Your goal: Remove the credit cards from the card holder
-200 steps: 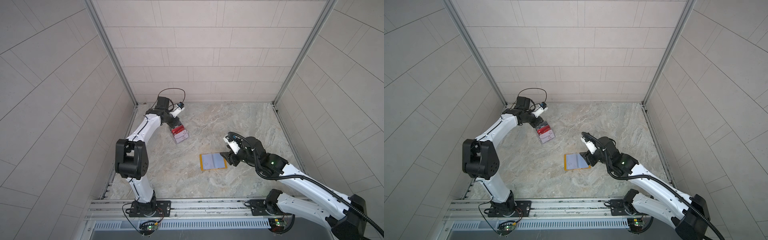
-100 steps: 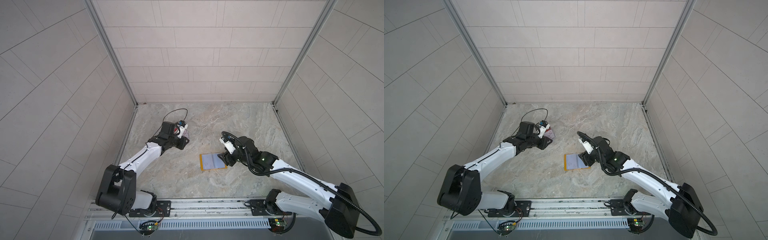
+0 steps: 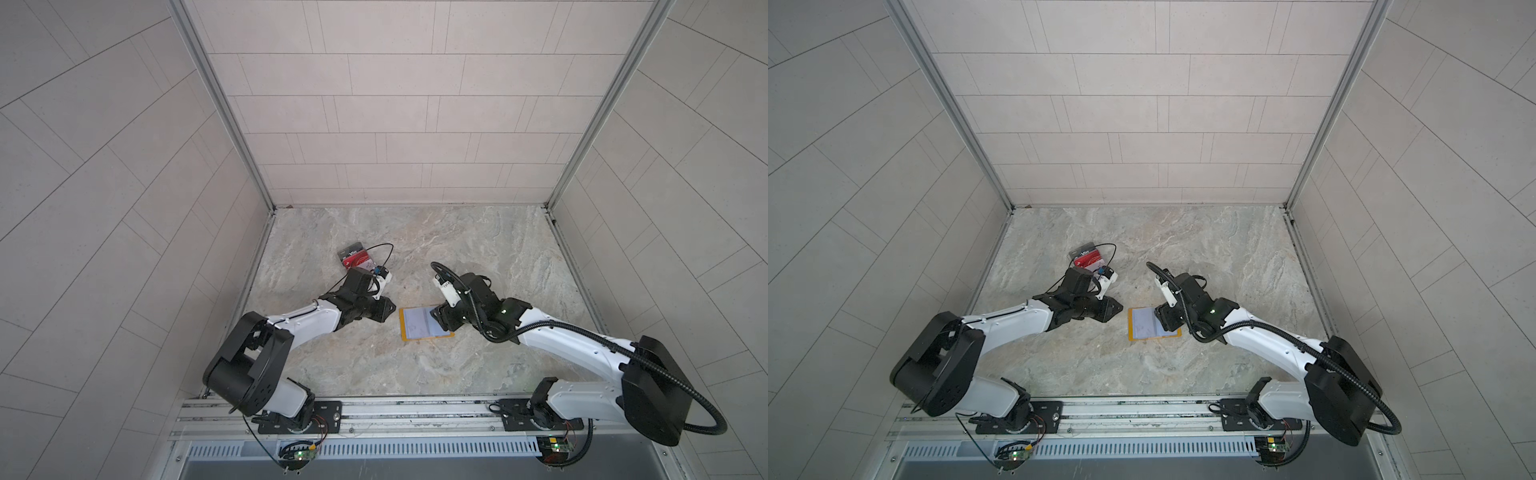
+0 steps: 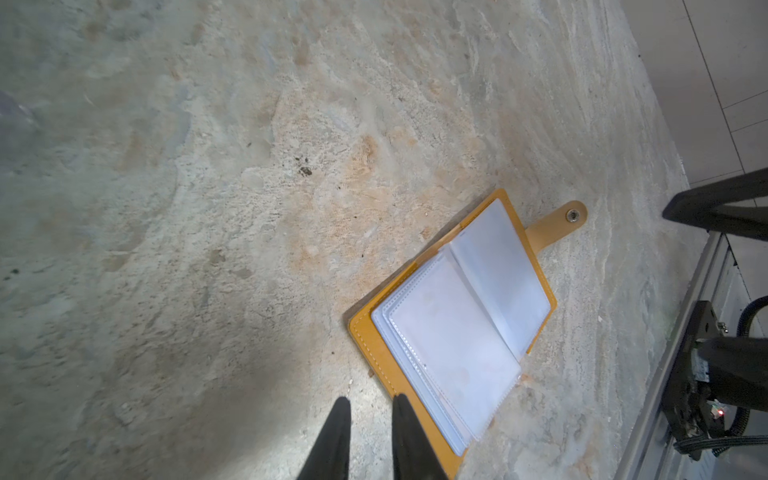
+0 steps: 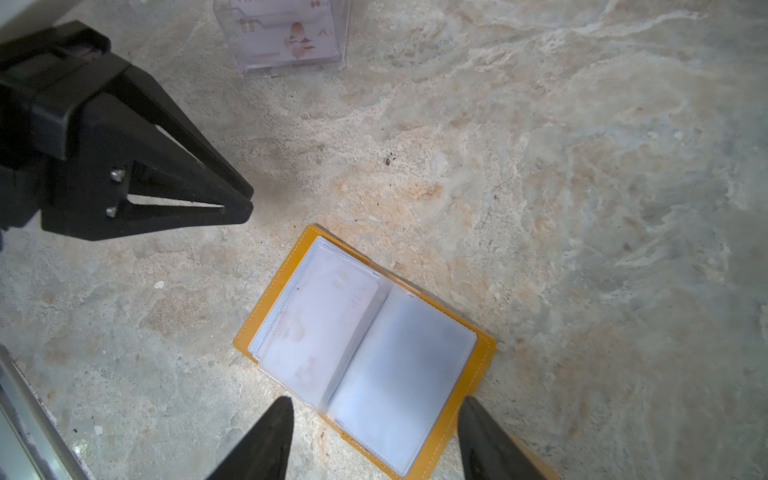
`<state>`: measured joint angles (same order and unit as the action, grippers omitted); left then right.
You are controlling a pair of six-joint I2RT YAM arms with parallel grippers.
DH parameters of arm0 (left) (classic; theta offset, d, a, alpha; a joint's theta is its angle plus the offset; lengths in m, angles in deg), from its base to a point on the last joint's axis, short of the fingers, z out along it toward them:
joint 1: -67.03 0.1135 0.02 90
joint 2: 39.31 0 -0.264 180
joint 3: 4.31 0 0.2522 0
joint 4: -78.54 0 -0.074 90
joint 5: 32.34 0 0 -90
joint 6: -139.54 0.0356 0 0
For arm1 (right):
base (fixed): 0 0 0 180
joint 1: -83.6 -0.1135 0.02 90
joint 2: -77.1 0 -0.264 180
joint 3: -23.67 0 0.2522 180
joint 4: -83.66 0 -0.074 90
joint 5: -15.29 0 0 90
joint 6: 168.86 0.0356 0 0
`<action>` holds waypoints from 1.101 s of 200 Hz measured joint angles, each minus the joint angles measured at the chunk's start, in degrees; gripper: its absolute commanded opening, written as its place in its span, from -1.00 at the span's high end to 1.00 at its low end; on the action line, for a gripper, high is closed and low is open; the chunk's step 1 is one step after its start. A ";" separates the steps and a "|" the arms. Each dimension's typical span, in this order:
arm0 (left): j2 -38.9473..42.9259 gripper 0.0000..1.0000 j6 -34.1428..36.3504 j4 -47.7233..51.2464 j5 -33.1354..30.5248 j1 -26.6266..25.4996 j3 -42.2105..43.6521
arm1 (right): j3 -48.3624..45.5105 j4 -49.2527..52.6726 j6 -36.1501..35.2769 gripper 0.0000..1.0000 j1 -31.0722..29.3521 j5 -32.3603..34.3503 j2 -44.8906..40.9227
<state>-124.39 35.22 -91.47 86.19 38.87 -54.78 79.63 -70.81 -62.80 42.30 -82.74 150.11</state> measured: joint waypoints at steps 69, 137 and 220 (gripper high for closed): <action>-4.55 0.71 -1.79 -5.07 2.01 0.00 0.31 | 1.90 -0.87 4.22 -0.34 -2.45 1.66 6.19; -7.39 0.73 -2.71 -8.07 5.07 -1.29 0.52 | 8.44 0.07 5.68 -0.35 -5.66 2.01 14.67; -11.58 0.77 -2.91 -10.16 8.79 -2.36 0.39 | 7.76 -3.02 9.11 -0.35 -10.12 6.56 18.95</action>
<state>-135.97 32.31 -101.64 94.98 36.51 -54.39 87.39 -73.83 -53.69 32.18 -76.18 169.06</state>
